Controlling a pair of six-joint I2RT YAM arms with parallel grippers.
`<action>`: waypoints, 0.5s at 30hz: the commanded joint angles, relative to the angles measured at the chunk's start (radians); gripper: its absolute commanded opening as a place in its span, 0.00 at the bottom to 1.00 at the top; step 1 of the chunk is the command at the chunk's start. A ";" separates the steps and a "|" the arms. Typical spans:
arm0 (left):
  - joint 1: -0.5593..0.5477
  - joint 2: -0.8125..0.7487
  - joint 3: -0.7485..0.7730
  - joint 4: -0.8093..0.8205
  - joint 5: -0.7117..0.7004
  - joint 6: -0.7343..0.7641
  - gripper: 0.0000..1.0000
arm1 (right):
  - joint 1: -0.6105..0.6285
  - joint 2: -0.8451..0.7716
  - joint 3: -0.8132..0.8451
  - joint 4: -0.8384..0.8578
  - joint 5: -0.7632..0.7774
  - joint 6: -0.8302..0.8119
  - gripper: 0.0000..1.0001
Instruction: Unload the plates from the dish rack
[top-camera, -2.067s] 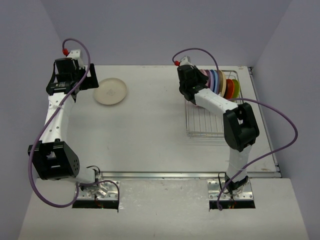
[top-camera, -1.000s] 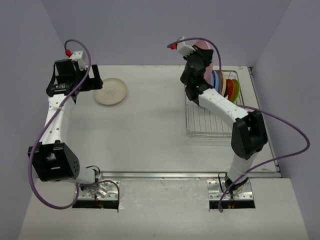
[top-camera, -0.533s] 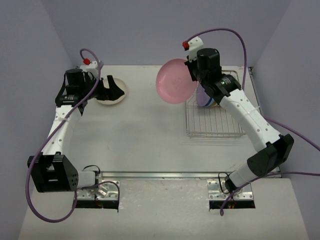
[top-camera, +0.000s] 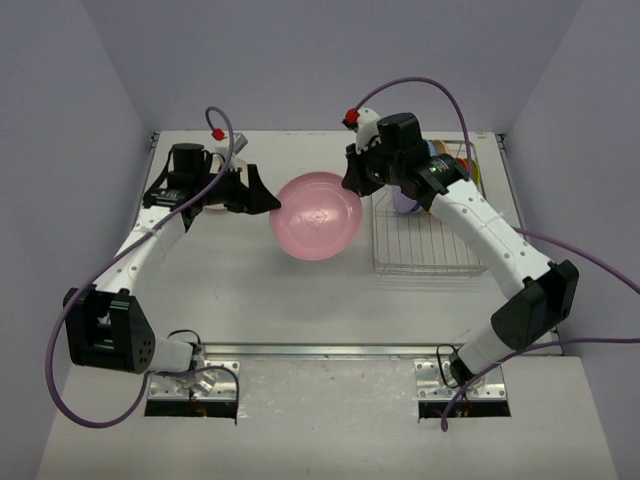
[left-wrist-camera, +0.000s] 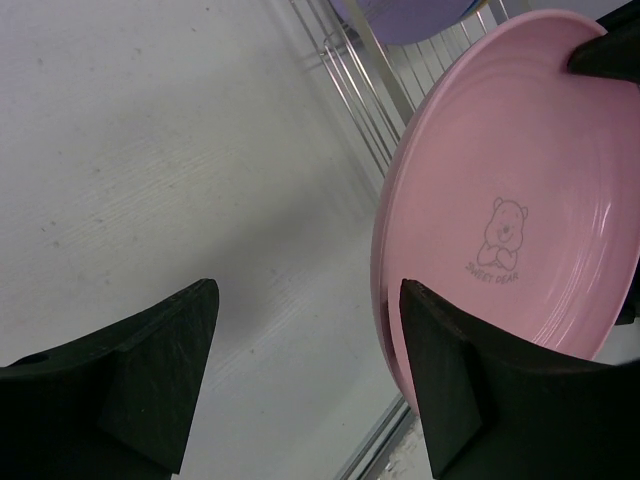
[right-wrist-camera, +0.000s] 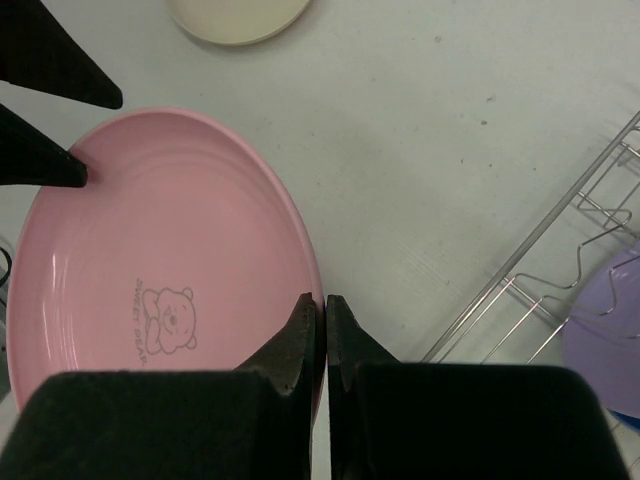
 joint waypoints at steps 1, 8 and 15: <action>-0.031 0.003 0.002 0.033 -0.015 0.015 0.69 | 0.018 -0.002 0.000 0.049 -0.039 0.024 0.00; -0.043 0.011 -0.017 0.034 -0.030 0.021 0.49 | 0.030 0.005 0.006 0.055 -0.035 0.025 0.00; -0.047 0.030 -0.022 0.015 -0.029 0.042 0.34 | 0.037 0.011 0.027 0.057 -0.013 0.030 0.00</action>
